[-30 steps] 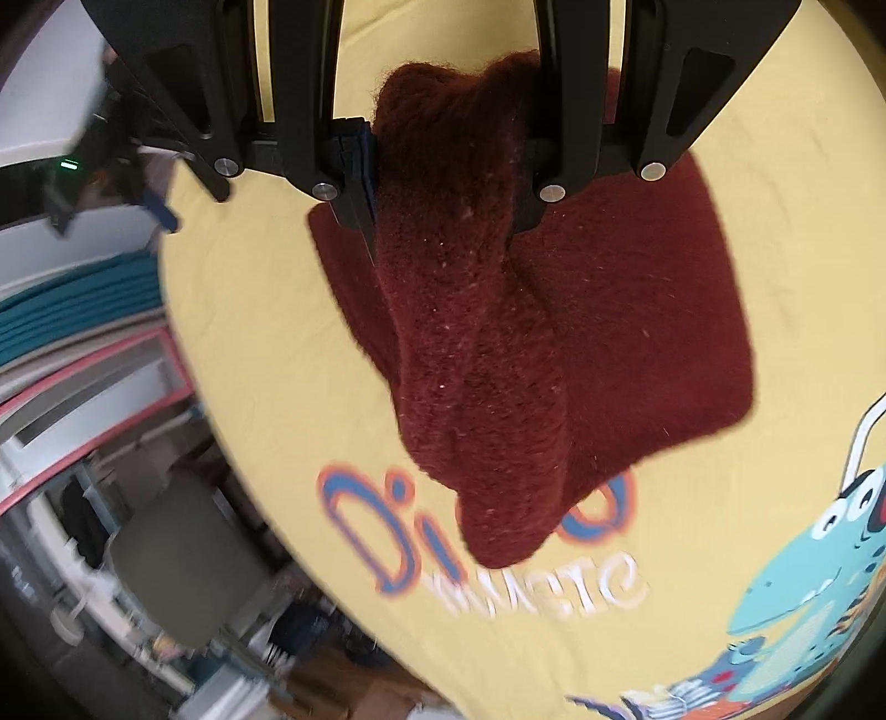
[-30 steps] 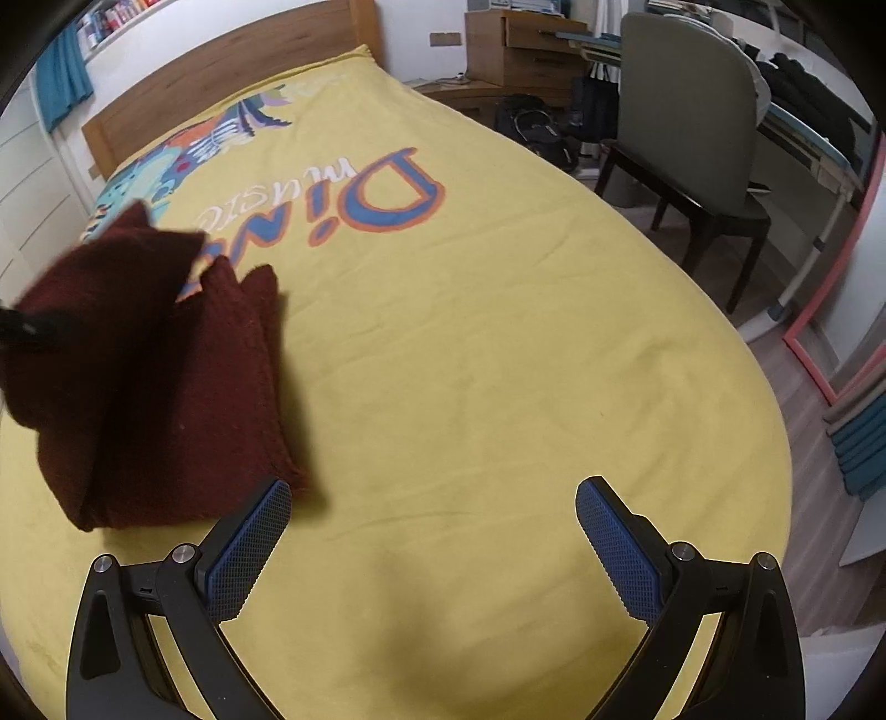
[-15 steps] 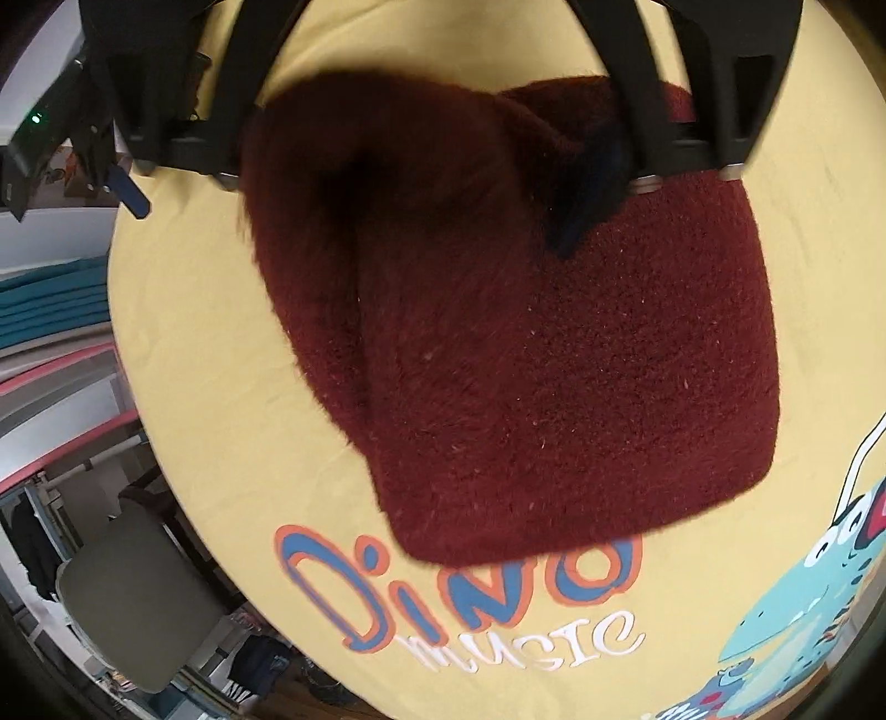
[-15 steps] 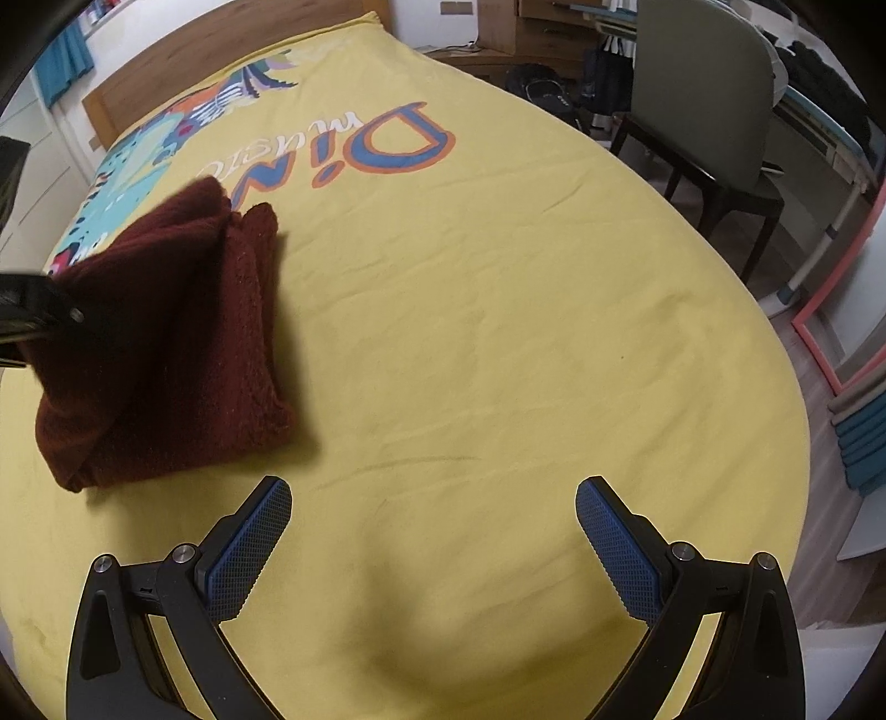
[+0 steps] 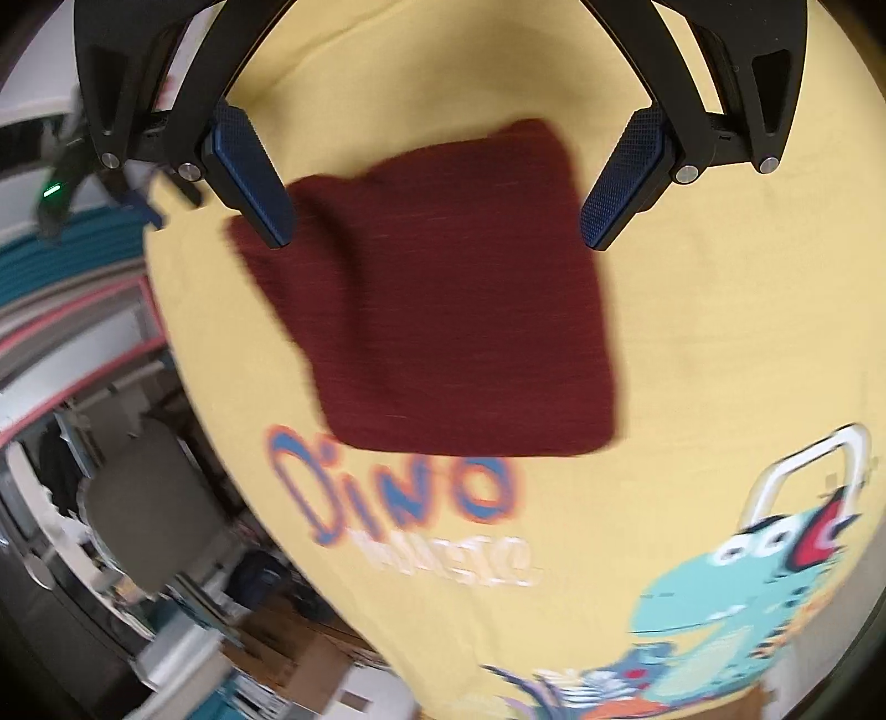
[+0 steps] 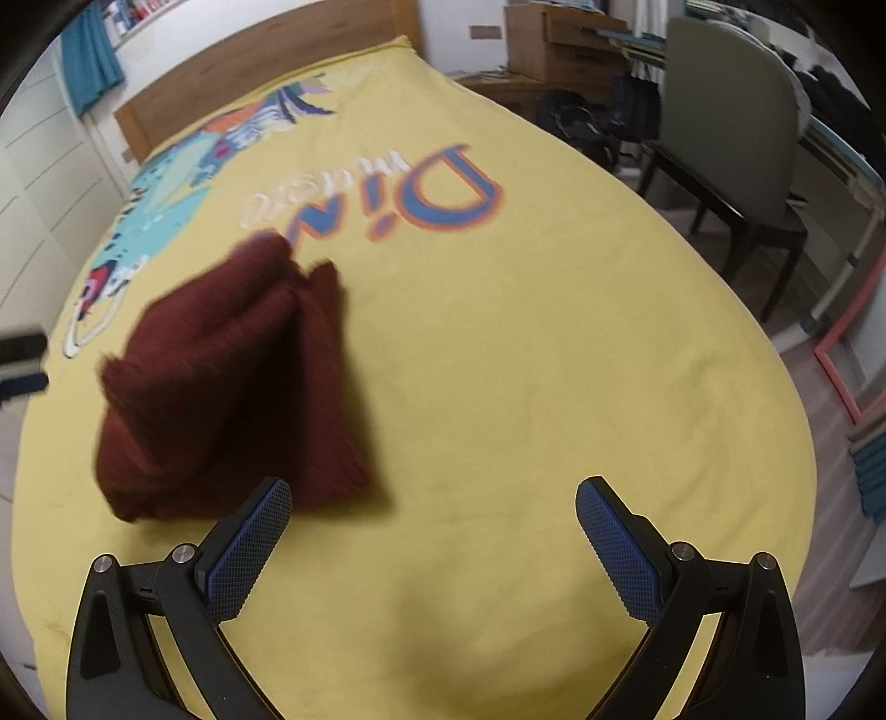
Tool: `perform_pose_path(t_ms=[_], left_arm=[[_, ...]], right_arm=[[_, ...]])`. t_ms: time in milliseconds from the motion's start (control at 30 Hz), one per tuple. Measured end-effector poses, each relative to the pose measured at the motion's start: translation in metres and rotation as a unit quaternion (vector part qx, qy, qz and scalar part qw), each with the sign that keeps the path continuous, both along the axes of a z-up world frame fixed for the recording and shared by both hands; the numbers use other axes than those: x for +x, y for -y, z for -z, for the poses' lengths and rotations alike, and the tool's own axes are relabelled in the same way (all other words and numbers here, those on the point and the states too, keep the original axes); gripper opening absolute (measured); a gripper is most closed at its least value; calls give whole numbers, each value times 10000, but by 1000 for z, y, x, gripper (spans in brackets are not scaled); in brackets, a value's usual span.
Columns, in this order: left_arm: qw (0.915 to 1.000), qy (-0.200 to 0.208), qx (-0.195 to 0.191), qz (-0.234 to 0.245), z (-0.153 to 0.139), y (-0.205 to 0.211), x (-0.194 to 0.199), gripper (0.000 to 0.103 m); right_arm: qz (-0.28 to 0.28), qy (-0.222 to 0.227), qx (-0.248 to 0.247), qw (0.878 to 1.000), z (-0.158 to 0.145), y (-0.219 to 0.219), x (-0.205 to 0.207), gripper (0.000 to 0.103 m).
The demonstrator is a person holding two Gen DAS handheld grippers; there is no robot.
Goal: Fold small clothes
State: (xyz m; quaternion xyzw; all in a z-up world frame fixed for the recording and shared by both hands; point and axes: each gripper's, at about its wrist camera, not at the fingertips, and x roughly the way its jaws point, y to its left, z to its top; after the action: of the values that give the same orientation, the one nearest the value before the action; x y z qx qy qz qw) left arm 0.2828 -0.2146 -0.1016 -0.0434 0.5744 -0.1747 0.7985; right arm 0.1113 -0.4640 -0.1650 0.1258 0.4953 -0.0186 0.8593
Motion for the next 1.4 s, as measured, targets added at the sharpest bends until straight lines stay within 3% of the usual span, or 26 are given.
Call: perform_pose_path(t_ms=[233,333,467,600,733,767,800,867,900,1133,1267,1400], left_arm=[[9985,-11,370,-397,25,-57,-10,102],[9977,-4,351,-578,30,-76,-17,102],[9981,-112,215,-568,39,-85,-22,102],[9986,-109,170,-482,37,-94,-34,102],[9989,-147,158,-423,42,-96,-37,102],[9989,-135,168,-423,43,-95,-37,102],[9989,-149,171,-418,44,-95,-37,102],[9988,-179,158,-420,47,-96,-39,102],[9988,-190,151,-418,48,-96,-38,102],[9992,-226,194,-281,49,-89,-38,102],[9992,-269,161,-240,50,-84,-40,102],[9992,-287,244,-131,52,-80,-42,102]], right_arm=[[-421,-217,109,9988,-39,-38,65,102],[-702,-257,158,9971,-50,-62,92,95],[-1036,-619,177,9925,-44,-92,123,92],[-1300,-1235,219,9836,-14,-116,143,86],[-1367,-1645,28,9769,16,-122,139,82],[-1351,-1729,15,9756,23,-121,136,73],[-1319,-1770,29,9753,27,-118,135,55],[-1199,-1705,136,9780,29,-109,131,33],[-1144,-1622,158,9800,27,-104,130,29],[-987,-926,68,9908,-9,-79,114,19],[-940,-1091,-286,9892,9,-72,104,18],[-738,-1431,-224,9867,50,-55,98,20]])
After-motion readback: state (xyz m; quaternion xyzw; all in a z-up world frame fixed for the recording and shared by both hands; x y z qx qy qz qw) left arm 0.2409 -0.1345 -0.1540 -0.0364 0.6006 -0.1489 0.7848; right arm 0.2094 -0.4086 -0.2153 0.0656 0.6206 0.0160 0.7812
